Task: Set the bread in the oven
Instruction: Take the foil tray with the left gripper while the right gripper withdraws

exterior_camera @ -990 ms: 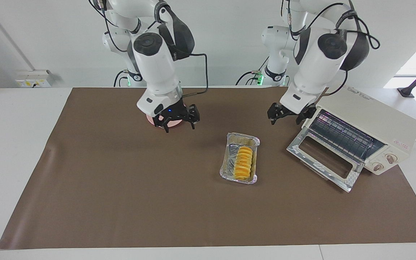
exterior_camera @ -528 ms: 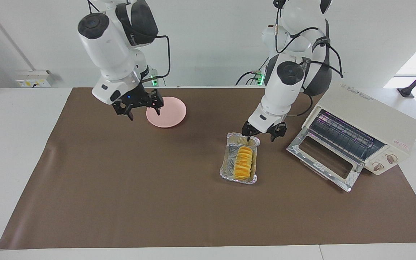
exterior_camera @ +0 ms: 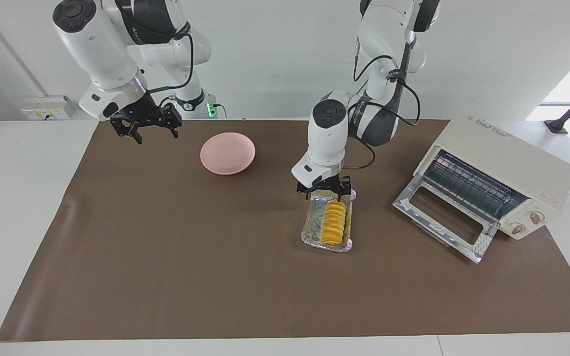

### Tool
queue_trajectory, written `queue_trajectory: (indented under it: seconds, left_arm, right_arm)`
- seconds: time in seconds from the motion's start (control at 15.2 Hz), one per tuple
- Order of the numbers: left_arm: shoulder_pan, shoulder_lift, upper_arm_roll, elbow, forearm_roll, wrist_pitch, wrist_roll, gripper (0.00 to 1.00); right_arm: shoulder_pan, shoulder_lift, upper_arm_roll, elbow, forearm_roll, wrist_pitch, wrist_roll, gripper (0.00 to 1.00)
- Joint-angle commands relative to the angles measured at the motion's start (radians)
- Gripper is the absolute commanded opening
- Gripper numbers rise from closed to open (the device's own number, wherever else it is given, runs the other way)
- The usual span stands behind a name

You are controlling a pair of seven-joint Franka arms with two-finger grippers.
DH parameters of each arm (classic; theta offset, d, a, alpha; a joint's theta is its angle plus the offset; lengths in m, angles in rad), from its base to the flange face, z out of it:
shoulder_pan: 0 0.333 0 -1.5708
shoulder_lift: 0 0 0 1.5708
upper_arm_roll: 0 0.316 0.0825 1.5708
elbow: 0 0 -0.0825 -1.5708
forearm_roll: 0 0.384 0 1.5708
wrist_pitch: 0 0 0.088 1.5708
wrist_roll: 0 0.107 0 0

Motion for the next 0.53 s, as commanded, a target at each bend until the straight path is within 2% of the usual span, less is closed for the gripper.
queue_trajectory:
  seconds: [0.0, 0.26, 0.46]
  left_arm:
    - [-0.015, 0.055, -0.002, -0.002, 0.013, 0.055, -0.014, 1.0]
    - [-0.023, 0.074, -0.002, -0.016, 0.012, 0.067, -0.021, 1.0]
    - [-0.041, 0.077, -0.003, -0.014, 0.01, 0.081, -0.063, 1.0]
  right_arm:
    - [-0.022, 0.009, 0.016, 0.019, -0.013, -0.018, -0.015, 0.9]
    - [-0.027, 0.015, 0.016, 0.039, 0.002, -0.045, -0.016, 0.91]
    - [-0.028, 0.014, 0.014, 0.038, 0.004, -0.045, -0.015, 1.0]
